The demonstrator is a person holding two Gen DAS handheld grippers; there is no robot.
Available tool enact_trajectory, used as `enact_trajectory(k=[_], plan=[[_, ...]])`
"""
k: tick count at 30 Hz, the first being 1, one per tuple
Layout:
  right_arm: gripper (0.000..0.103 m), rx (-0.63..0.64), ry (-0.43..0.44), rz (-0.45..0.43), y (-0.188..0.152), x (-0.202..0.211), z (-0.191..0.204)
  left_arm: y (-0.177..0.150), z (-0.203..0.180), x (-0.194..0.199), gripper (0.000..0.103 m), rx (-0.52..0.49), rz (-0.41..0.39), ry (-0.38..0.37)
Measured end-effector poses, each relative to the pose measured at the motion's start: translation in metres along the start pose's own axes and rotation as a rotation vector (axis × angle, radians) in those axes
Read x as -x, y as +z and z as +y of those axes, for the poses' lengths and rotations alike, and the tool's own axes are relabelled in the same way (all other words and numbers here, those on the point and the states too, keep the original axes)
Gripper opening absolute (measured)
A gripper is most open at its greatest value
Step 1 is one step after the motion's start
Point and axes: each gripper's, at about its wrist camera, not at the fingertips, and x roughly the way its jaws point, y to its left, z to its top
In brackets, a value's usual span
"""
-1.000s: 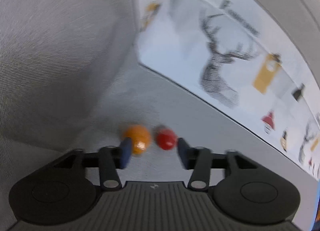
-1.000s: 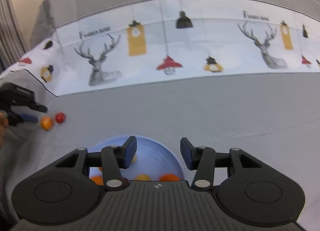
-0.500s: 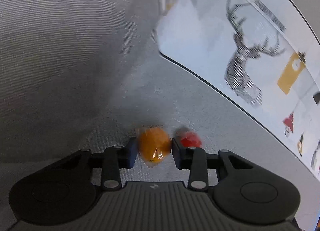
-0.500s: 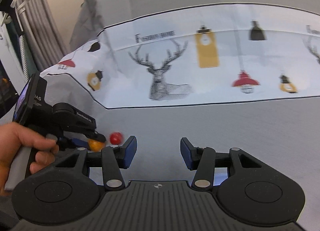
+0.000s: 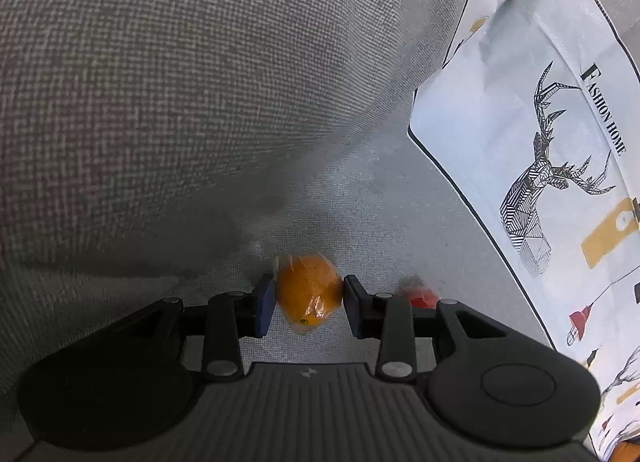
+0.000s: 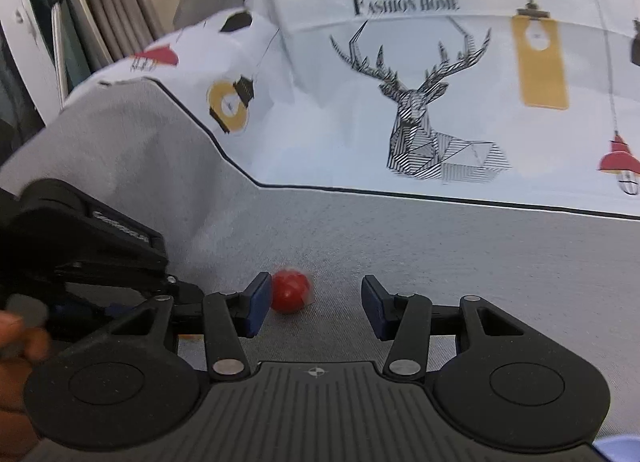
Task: Organize fruits
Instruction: 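Grasp the bagged mandarin with the left tool while the right tool grasps the red bagged fruit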
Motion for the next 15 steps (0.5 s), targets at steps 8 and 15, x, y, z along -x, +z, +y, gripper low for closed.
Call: enact_trajectory(k=[8,15], plan=[[0.059,0.078,0.050,0.048,0.010,-0.032,0.019,0.001,0.005,0.003,0.040,0.002,0.001,-0.005],[0.029,0.154,0.027,0.067,0.006,-0.048,0.028,-0.001,0.006,0.005,0.041,-0.008,-0.002,0.003]])
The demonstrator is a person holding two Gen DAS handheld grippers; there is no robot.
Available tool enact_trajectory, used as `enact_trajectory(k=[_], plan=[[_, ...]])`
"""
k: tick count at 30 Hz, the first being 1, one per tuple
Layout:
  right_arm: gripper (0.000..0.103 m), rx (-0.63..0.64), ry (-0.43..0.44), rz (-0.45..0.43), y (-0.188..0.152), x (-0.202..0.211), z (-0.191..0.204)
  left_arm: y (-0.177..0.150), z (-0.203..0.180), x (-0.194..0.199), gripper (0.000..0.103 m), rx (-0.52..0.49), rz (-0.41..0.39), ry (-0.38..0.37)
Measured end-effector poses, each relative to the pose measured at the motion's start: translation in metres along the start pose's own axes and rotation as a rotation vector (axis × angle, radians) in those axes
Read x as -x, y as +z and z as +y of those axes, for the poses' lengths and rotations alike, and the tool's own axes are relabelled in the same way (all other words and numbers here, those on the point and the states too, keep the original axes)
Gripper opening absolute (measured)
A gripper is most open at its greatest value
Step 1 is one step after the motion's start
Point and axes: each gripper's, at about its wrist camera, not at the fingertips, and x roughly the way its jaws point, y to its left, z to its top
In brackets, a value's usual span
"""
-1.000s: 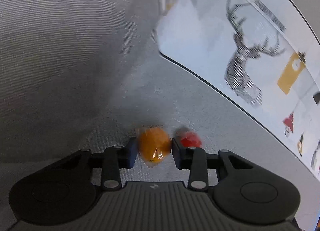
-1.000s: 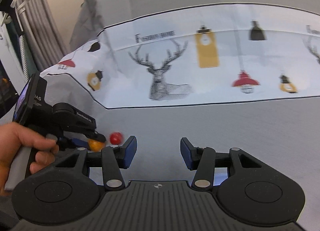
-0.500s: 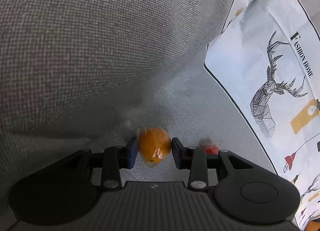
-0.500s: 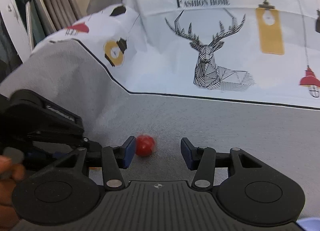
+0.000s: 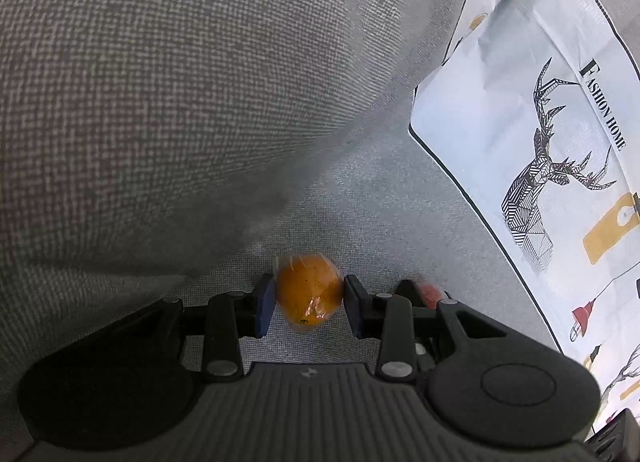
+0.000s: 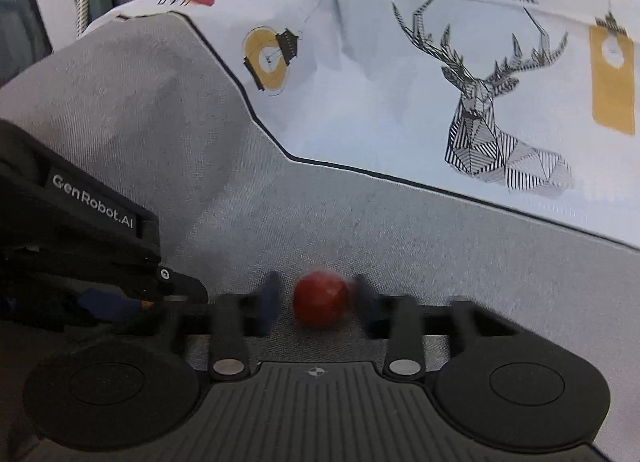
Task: Organize fruits
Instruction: 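Grasp the bagged mandarin with the left tool while the right tool grasps the red bagged fruit, then carry the bagged mandarin with the left tool while the right tool carries the red fruit over the plate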
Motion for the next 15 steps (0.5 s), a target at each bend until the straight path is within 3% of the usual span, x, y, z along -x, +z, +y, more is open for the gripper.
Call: enact_trajectory(k=[8,12,15], plan=[[0.028,-0.009,-0.047,-0.032,0.003,0.037,-0.009,-0.004,-0.011,-0.002,0.040,-0.015,-0.003,0.000],[0.028,-0.067,-0.060,-0.071,0.004,0.083,-0.022,-0.013,-0.021,0.001,0.040,-0.056,-0.006,-0.025],[0.029,-0.081,-0.067,-0.107,-0.005,0.129,-0.022,-0.028,-0.039,0.015,0.040,-0.157,-0.046,-0.048]])
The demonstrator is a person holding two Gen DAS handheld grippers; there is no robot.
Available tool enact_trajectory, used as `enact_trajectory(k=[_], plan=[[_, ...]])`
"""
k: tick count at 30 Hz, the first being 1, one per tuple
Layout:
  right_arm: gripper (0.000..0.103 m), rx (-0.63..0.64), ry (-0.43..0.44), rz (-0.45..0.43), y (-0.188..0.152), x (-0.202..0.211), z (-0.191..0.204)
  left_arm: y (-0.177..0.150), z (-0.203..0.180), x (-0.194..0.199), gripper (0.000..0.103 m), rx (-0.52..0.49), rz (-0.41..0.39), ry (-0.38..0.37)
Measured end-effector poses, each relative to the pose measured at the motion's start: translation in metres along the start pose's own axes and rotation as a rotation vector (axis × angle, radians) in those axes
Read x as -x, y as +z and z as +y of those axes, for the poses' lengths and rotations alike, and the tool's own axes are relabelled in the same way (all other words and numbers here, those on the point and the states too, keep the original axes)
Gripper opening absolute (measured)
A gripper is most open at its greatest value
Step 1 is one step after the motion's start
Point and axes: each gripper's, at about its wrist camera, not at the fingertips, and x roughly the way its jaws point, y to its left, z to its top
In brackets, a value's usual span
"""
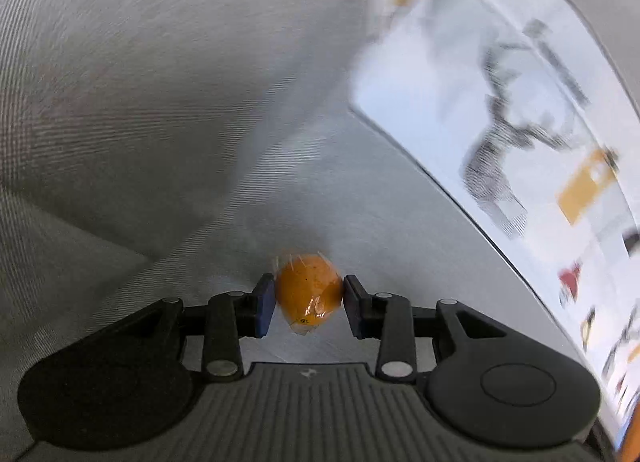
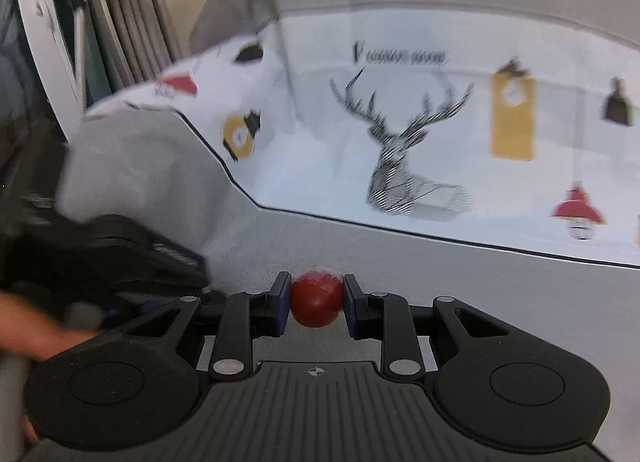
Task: Organize fruits
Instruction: 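Carry the bagged mandarin with the left tool while the right tool carries the red fruit over the plate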
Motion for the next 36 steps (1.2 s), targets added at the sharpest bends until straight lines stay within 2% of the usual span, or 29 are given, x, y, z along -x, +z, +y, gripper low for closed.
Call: enact_trajectory(k=[7,12,17,19,20,22,25,28,36], plan=[[0.029,-0.031,-0.056,-0.057,-0.029,0.114,-0.009,-0.040,-0.038,0.060,0.040,-0.230,-0.080,-0.083],[0.029,-0.082,-0.083,-0.085,-0.056,0.161,-0.019,-0.083,-0.045,0.102,0.040,-0.320,-0.108,-0.150],[0.029,-0.150,-0.109,-0.064,-0.094,0.169,-0.035,-0.136,-0.054,0.109,0.040,-0.403,-0.130,-0.187],[0.029,-0.166,-0.126,-0.046,-0.103,0.170,-0.046,-0.154,-0.057,0.098,0.040,-0.481,-0.159,-0.157],[0.029,-0.172,-0.134,-0.042,-0.105,0.172,-0.051,-0.159,-0.057,0.093,0.040,-0.500,-0.149,-0.140],[0.029,-0.179,-0.156,-0.042,-0.109,0.174,-0.062,-0.158,-0.059,0.088,0.040,-0.494,-0.125,-0.159],[0.029,-0.208,-0.179,-0.044,-0.113,0.175,-0.079,-0.157,-0.064,0.081,0.040,-0.530,-0.147,-0.142],[0.029,-0.229,-0.199,-0.039,-0.116,0.171,-0.092,-0.155,-0.067,0.071,0.040,-0.508,-0.113,-0.167],[0.029,-0.193,-0.193,-0.026,-0.121,0.164,-0.094,-0.157,-0.082,0.068,0.040,-0.530,-0.140,-0.215]])
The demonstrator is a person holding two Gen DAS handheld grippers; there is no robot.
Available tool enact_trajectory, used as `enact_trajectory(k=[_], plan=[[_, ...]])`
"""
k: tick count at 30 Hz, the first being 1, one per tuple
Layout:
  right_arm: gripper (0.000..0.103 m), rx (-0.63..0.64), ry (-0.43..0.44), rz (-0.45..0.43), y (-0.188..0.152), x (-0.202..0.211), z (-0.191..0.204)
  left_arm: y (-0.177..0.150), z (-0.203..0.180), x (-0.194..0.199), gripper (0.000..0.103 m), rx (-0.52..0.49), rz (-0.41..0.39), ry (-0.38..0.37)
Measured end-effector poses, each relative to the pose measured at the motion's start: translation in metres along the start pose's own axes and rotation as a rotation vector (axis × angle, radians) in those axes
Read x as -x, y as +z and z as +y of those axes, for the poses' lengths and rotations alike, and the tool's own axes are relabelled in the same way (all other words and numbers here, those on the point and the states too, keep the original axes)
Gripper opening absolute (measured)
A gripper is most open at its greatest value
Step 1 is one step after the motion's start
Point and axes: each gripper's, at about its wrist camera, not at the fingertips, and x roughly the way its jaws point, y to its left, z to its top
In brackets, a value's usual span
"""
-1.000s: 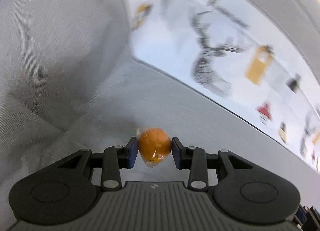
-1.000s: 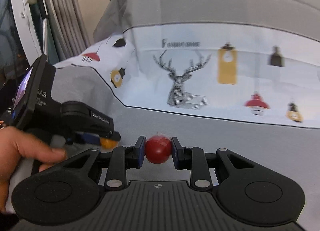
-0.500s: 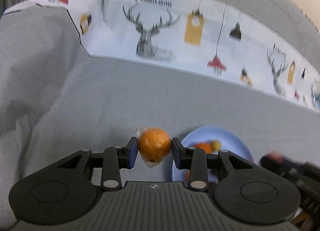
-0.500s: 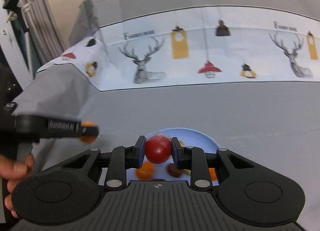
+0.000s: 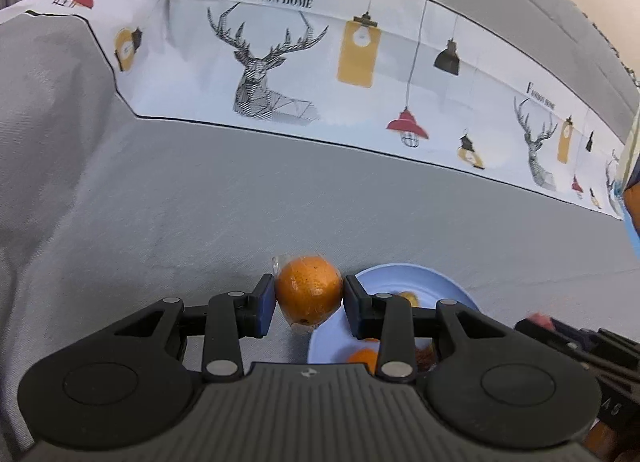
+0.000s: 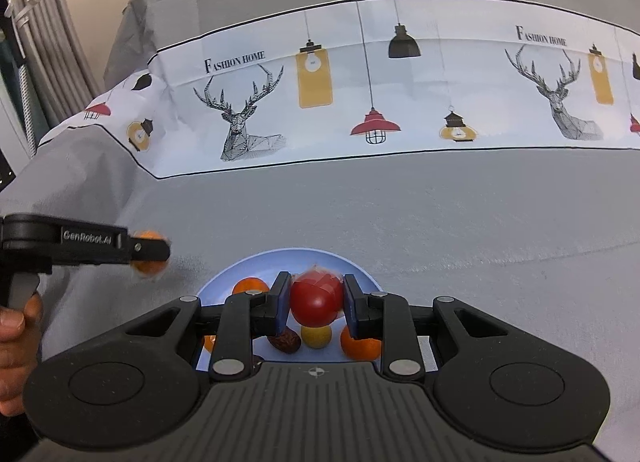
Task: Organize fruits
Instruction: 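Carry the bagged mandarin with the left tool while the right tool carries the red fruit over the plate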
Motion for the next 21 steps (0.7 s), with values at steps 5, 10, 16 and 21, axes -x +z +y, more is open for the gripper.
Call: enact_trajectory(k=[5,10,16,21], plan=[[0.029,0.006,0.007,0.003,0.0010,-0.0009,0.0020,-0.0001,-0.0042,-0.0020,0.040,-0.001,-0.005,-0.023],[0.029,0.015,0.009,0.008,0.0009,-0.0026,0.0046,-0.0014,-0.0069,-0.0019,0.040,-0.006,-0.005,-0.037],[0.029,0.015,0.010,0.005,0.0015,-0.0026,0.0046,-0.0017,-0.0082,0.0006,0.040,-0.014,-0.017,-0.044],[0.029,0.022,0.013,0.004,0.0010,-0.0040,0.0074,-0.0032,-0.0106,0.0012,0.040,-0.028,-0.022,-0.046]])
